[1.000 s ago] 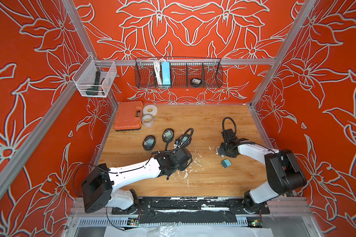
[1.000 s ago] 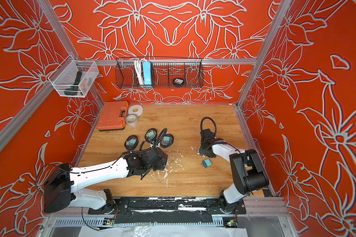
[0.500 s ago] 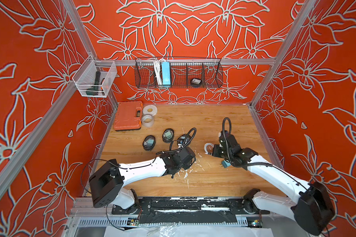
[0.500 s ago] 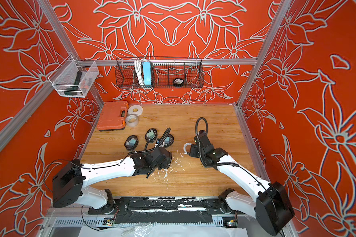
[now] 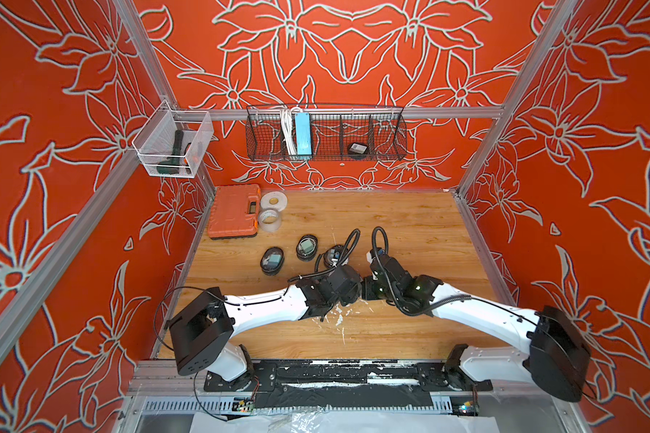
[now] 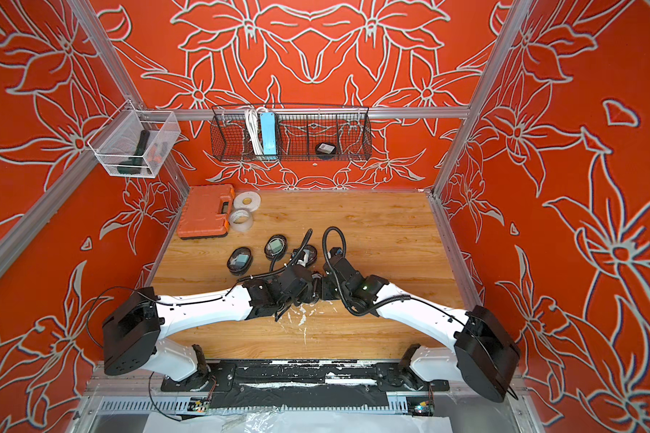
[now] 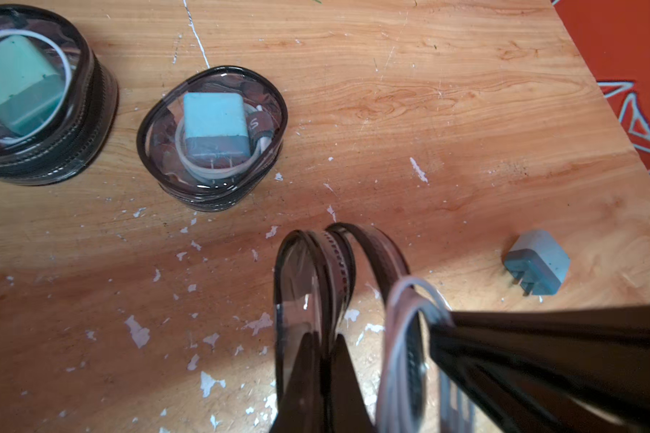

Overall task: Pack away charging kits
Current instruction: Place the charging cable in the storage bag.

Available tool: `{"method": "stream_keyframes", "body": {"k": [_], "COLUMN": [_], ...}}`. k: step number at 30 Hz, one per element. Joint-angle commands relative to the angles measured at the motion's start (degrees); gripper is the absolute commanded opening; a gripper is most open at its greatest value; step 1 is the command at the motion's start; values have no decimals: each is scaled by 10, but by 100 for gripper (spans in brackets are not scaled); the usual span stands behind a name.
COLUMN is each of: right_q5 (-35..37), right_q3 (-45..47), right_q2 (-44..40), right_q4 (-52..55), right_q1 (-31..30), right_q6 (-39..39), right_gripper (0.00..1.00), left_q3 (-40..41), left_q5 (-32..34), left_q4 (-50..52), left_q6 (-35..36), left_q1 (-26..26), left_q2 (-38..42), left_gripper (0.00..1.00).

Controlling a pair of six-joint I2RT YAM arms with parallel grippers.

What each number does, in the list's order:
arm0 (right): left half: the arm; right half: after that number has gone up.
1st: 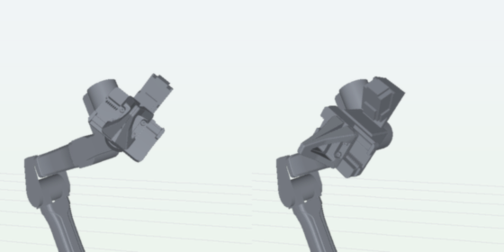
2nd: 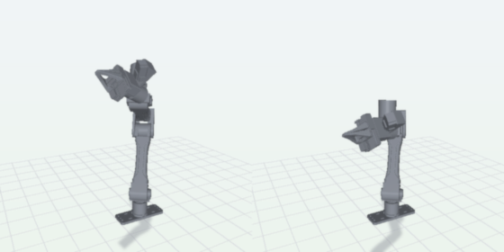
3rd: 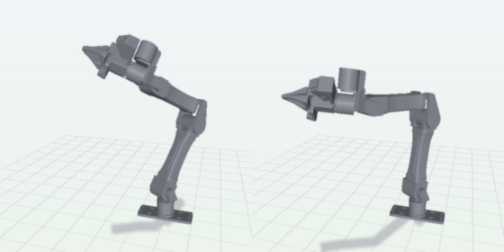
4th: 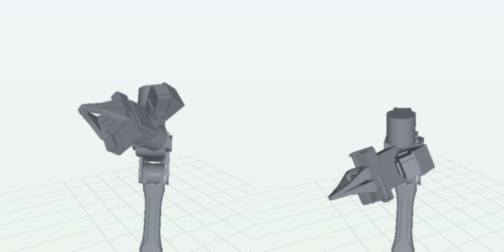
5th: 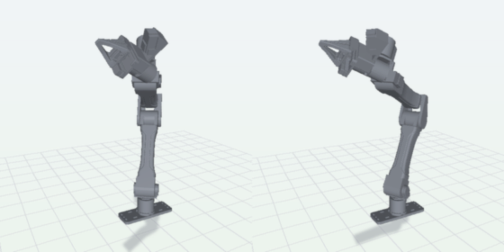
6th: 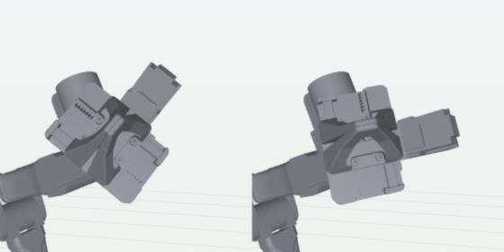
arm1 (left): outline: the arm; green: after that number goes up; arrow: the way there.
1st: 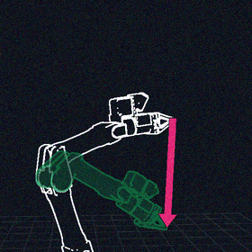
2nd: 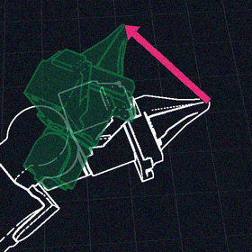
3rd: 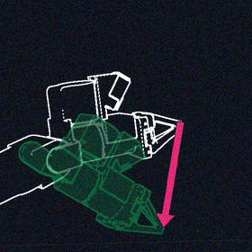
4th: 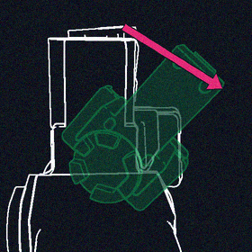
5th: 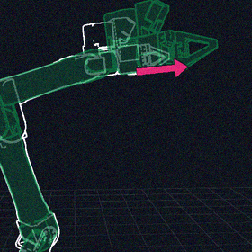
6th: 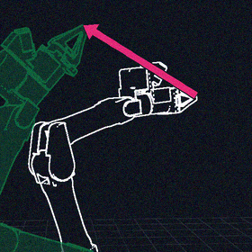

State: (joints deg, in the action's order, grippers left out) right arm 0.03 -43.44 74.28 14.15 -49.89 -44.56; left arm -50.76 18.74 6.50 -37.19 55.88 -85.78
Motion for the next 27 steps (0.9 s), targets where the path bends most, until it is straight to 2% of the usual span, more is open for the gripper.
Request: {"method": "stream_keyframes", "body": {"k": [1, 5, 13, 17, 27], "right_q5": [15, 47, 45, 36, 31], "right_q3": [-17, -17, -35, -52, -76], "right_q2": [20, 45, 96, 112, 134], "right_q4": [-17, -6, -8, -3, 9], "right_q1": [-4, -4, -4, -4, -4], "right_q6": [-17, -27, -31, -31, -73], "right_gripper": [0, 0, 0, 0, 0], "left_q3": [7, 34, 96, 117, 165], "left_q5": [-20, -26, -82, -126, -154], "left_q4": [-34, -54, -125, -171, -253], "left_q6": [10, 5, 3, 11, -11], "left_q1": [3, 3, 3, 5, 9], "left_q2": [21, 57, 116, 106, 100], "left_gripper": [0, 0, 0, 0, 0]}}
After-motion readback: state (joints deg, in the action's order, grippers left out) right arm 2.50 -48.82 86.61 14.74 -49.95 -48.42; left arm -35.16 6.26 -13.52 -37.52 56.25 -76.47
